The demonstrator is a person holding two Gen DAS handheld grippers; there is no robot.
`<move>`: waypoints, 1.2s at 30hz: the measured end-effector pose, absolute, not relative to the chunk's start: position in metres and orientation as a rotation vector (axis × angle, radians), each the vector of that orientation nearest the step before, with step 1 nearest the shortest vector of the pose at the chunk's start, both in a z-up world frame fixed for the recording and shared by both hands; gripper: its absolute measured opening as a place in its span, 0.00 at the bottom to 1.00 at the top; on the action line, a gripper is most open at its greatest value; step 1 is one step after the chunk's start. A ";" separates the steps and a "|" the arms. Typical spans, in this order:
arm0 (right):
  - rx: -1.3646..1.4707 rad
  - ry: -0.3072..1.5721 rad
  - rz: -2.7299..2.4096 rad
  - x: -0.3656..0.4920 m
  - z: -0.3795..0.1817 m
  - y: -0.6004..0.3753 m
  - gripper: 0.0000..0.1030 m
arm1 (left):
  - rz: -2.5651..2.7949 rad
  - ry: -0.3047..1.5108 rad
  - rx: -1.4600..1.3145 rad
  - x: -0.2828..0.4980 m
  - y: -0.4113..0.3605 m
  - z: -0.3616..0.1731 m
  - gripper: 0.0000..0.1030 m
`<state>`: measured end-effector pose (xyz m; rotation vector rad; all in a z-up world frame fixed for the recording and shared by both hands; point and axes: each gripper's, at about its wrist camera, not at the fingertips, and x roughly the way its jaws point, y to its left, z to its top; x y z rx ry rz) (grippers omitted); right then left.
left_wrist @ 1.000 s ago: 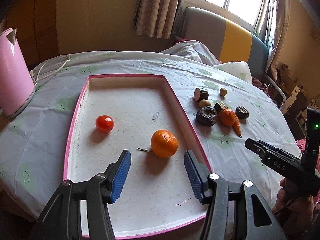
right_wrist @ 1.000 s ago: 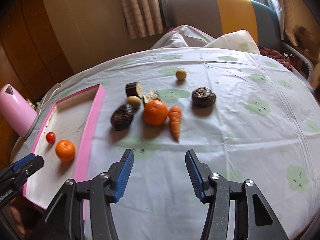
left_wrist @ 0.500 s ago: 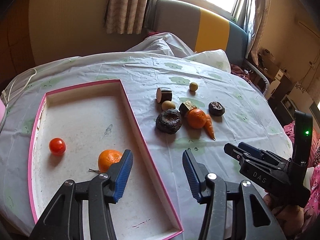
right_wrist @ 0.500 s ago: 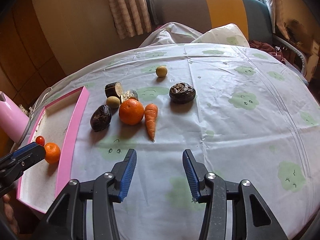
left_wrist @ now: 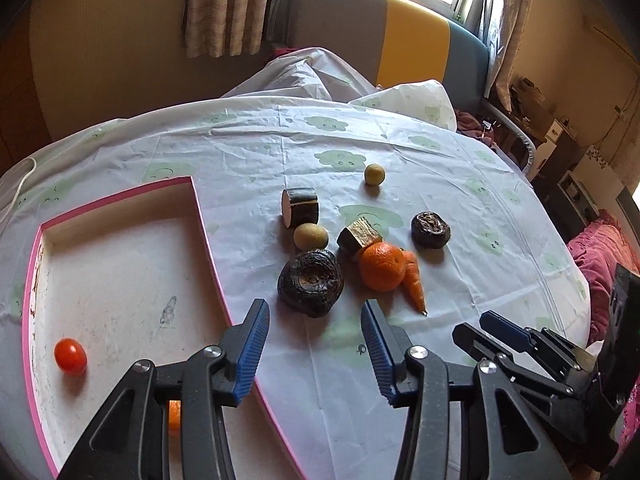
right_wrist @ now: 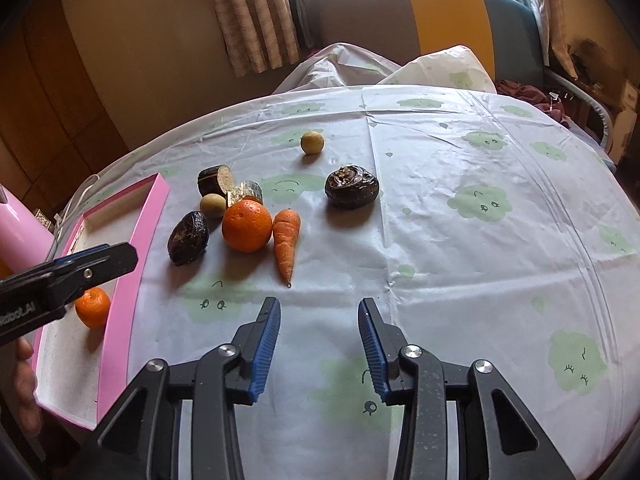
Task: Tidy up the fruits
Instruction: 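Grasp the dark round dried fruit with the left gripper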
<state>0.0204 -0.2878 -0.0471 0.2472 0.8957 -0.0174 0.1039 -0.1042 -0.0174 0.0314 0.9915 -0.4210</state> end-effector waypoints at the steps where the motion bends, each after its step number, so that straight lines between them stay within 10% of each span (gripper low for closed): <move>1: 0.249 0.896 -0.017 0.021 -0.047 -0.289 0.40 | -0.417 1.000 0.041 0.108 -0.108 -0.019 0.48; 26: 0.271 0.906 0.039 0.046 -0.055 -0.297 0.40 | -0.404 0.993 0.048 0.119 -0.115 -0.046 0.47; 36: 0.147 0.932 0.107 0.080 -0.059 -0.263 0.18 | -0.398 0.958 0.001 0.097 -0.102 -0.031 0.47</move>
